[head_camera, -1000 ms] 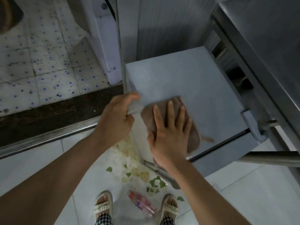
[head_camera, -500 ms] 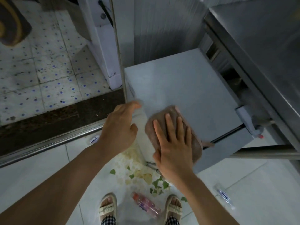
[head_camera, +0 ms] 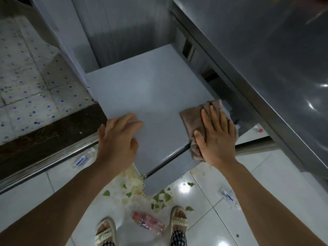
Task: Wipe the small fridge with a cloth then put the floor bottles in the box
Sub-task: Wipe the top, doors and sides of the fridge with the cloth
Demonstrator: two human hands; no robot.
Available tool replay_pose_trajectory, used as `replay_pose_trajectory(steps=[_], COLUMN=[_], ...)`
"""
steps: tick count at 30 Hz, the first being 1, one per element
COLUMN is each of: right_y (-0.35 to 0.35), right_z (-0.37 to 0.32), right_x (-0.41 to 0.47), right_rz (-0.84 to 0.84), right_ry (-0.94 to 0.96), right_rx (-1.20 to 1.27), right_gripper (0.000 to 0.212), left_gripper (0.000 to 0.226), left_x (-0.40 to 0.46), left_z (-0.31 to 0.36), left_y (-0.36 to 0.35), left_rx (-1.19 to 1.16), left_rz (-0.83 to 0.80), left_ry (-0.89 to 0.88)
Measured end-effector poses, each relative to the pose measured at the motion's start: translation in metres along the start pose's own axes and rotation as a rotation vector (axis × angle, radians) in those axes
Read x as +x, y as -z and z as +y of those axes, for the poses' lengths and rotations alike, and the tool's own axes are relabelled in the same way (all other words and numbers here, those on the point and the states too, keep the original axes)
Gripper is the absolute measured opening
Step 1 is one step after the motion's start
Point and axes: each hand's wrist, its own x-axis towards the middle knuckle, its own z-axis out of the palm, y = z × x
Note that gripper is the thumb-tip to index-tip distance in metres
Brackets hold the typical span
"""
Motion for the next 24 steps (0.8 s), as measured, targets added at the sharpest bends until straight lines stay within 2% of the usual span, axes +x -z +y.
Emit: replay_pose_trajectory(steps=[4,8,13,19,21,23,24], right_y=[-0.005,-0.012,-0.012,0.006,0.013,0.022,0.026], right_z=[-0.023,-0.064,-0.117,-0.108,-0.104,-0.097,-0.091], right_x=[-0.019,-0.068,-0.084,-0.026,-0.025,-0.03,-0.032], right_rz=[0.06,0.048,-0.076,-0.143,-0.162,-0.125,-0.051], right_ry=[-0.067,0.007,0.091,0.242,0.269,0.225,0.171], right_rx=[0.121,0.21,0.184,0.171,0.236,0.357,0.405], right_gripper=[0.07,0.063,0.07,0.072,0.073,0.072,0.07], left_gripper=[0.051,0.057,0.054,0.064,0.063,0.058,0.053], left_x=[-0.006,-0.013,-0.02,-0.032,-0.033,-0.033,-0.033], left_z=[0.006,0.007,0.009,0.006,0.005,0.007,0.009], left_y=[-0.005,-0.002,0.01,0.024,0.027,0.029,0.03], left_rx=[0.044,0.015,-0.044,-0.111,-0.089,-0.076,-0.071], left_rz=[-0.032,-0.076,-0.127,-0.083,-0.08,-0.084,-0.087], left_ry=[0.007,-0.006,-0.01,0.079,0.067,0.077,0.097])
